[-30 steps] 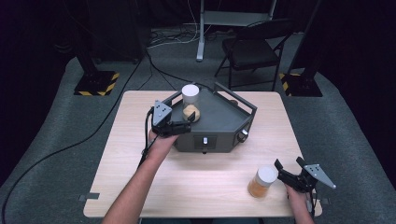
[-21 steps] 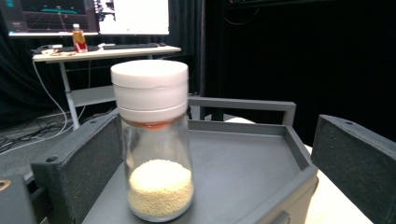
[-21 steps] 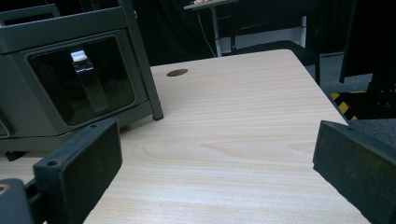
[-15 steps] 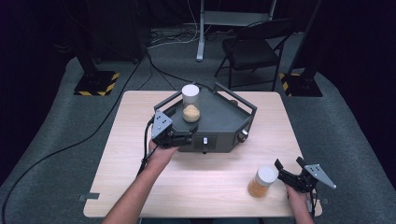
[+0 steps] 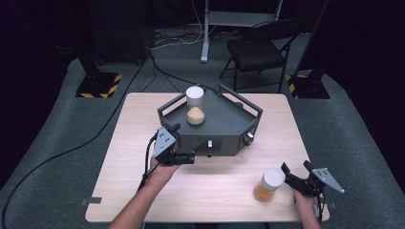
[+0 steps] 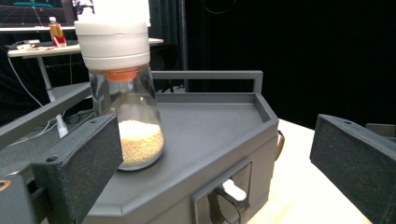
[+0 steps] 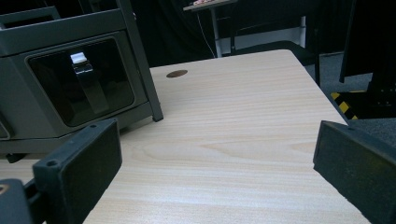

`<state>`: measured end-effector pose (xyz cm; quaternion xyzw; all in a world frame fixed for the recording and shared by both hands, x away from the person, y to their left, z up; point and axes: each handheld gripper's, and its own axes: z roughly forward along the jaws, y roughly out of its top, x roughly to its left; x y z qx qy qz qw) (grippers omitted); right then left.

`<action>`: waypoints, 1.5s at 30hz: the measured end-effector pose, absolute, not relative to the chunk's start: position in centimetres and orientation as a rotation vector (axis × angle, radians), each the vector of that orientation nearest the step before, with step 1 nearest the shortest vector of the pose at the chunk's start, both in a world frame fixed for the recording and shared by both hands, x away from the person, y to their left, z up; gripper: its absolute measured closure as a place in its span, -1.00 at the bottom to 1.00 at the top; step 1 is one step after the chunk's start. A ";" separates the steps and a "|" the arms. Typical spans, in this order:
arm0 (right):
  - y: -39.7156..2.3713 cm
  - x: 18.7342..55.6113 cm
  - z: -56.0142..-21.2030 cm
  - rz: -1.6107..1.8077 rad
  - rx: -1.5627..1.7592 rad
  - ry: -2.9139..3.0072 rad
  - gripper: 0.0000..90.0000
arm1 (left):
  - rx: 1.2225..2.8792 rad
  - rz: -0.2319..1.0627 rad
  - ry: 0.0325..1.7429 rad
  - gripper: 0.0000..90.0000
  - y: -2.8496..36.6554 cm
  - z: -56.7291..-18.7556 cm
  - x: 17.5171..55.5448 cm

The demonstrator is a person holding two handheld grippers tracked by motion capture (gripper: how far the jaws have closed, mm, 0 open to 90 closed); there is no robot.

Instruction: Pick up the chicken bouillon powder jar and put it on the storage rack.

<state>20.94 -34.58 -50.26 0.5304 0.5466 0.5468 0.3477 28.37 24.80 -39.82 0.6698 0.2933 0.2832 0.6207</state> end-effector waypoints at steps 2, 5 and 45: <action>-34.5 20.9 -50.3 1.416 1.375 1.416 -1.00 | 1.541 0.646 0.669 -0.95 24.8 -40.1 28.1; -34.5 20.9 -50.3 1.415 1.373 1.416 -1.00 | 1.545 0.641 0.660 -0.96 24.9 -40.5 27.7; -34.5 20.9 -50.3 1.413 1.365 1.424 -1.00 | 1.576 0.658 0.831 -0.98 28.6 -47.0 23.8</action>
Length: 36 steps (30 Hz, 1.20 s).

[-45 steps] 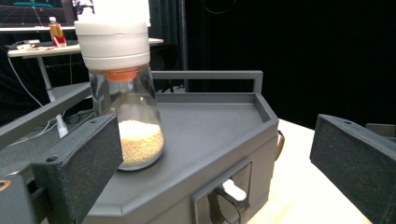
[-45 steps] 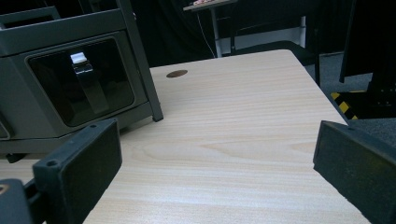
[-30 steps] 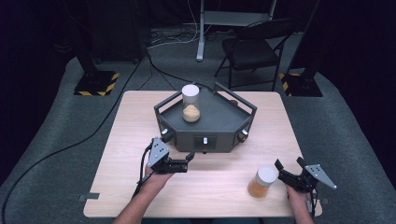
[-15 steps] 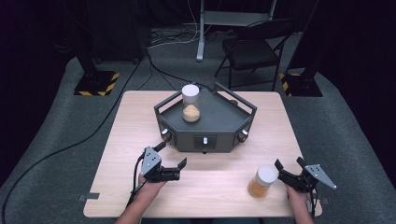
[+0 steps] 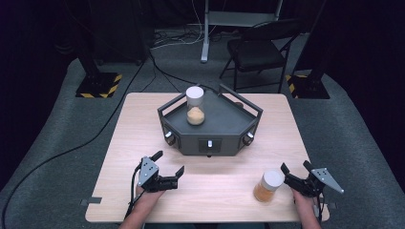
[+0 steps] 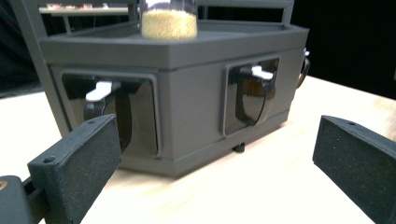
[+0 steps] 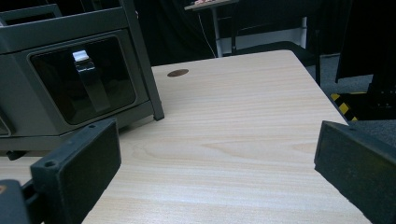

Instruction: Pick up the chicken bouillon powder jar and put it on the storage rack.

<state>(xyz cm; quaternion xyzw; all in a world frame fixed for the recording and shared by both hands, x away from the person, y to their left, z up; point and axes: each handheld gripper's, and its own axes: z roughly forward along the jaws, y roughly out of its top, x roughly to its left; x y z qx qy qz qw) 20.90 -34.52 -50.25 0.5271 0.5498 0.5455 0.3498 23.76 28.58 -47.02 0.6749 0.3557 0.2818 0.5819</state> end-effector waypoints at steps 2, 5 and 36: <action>-34.5 20.9 -50.3 1.414 1.367 1.423 -1.00 | 1.582 0.660 0.838 -0.98 28.6 -47.2 23.7; -34.5 20.9 -50.3 1.415 1.365 1.423 -1.00 | 1.596 0.663 0.850 -0.98 28.7 -47.5 23.6; -34.5 20.9 -50.2 1.410 1.369 1.425 -1.00 | 1.670 0.677 0.938 -0.95 29.0 -48.1 23.7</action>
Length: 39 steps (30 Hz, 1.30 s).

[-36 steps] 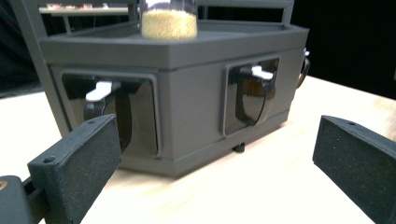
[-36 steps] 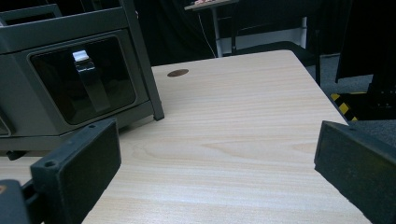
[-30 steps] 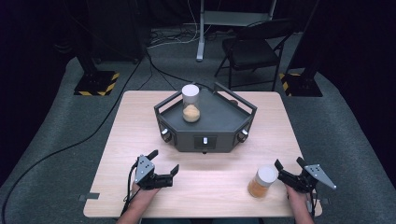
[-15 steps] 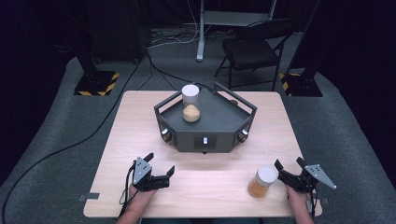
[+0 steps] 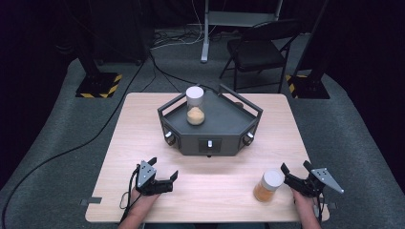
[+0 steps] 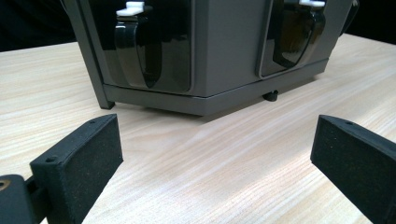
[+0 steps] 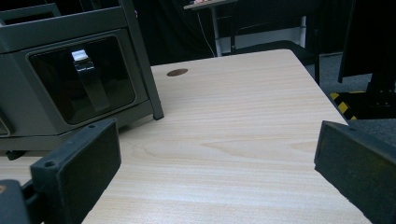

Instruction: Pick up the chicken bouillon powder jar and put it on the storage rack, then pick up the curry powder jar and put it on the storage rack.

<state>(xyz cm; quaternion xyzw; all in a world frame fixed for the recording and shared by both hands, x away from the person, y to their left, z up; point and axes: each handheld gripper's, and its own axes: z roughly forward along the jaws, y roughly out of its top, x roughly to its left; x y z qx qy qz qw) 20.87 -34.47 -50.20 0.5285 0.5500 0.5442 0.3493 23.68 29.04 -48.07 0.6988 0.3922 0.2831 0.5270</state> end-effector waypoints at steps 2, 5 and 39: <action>-34.5 20.9 -50.2 1.411 1.371 1.424 -1.00 | 1.674 0.674 0.939 -0.95 29.0 -48.1 23.7; -34.5 20.9 -50.2 1.411 1.370 1.424 -1.00 | 1.681 0.675 0.941 -0.95 28.9 -48.2 23.8; -35.3 19.8 -49.7 1.461 1.344 1.403 -1.00 | 1.678 0.687 0.944 -0.96 28.8 -48.5 23.8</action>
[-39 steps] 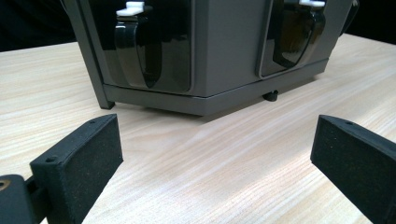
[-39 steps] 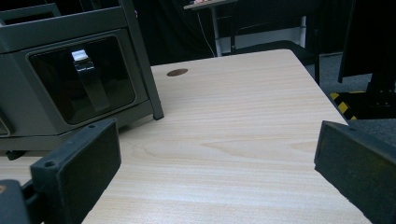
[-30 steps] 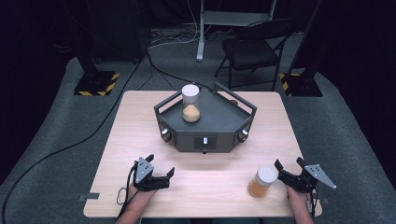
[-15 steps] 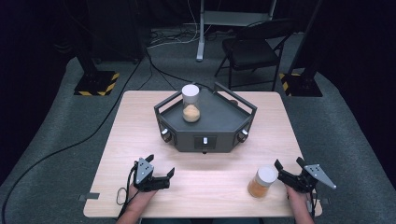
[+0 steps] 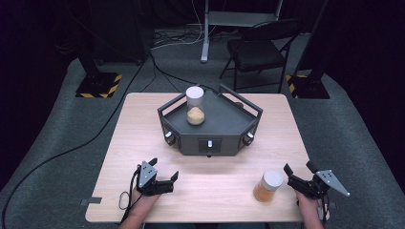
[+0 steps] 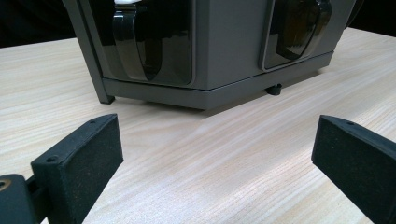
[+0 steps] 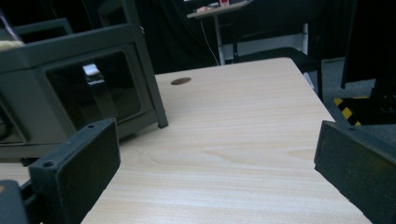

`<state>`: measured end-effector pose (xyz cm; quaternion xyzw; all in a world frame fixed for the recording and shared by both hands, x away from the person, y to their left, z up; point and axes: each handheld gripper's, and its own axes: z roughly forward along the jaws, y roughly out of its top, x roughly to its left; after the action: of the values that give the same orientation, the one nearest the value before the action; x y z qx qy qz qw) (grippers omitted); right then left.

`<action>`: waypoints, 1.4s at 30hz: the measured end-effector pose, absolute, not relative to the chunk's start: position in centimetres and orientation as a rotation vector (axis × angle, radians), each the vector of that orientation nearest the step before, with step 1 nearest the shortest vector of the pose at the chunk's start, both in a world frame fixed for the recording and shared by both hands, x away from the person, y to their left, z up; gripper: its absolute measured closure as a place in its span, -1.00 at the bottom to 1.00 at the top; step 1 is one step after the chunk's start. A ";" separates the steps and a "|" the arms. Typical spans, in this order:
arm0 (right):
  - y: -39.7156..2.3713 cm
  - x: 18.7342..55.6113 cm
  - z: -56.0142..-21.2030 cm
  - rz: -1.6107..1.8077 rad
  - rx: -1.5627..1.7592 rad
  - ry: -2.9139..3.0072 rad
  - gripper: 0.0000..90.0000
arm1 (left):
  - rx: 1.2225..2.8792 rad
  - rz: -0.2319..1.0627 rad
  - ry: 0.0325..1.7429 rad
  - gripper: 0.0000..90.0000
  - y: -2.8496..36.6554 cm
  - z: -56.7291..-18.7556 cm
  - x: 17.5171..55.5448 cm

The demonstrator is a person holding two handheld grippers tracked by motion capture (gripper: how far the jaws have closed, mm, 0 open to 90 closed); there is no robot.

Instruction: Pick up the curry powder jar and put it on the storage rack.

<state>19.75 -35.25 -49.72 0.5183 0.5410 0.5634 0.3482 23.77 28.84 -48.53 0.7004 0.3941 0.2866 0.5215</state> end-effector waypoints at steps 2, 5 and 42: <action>-35.5 19.4 -49.5 1.478 1.328 1.411 -1.00 | 1.678 0.687 0.943 -0.96 28.8 -48.6 23.8; -35.8 19.0 -49.2 1.496 1.309 1.425 -1.00 | 1.677 0.686 0.944 -0.96 28.8 -48.6 23.8; -34.4 12.9 -48.3 1.611 1.149 1.430 -1.00 | 1.659 0.670 0.946 -0.96 29.2 -48.7 23.8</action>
<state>12.91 -34.43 -48.31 0.4422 0.5503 0.6198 0.3428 23.84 29.23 -48.71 0.6948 0.3964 0.2808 0.5303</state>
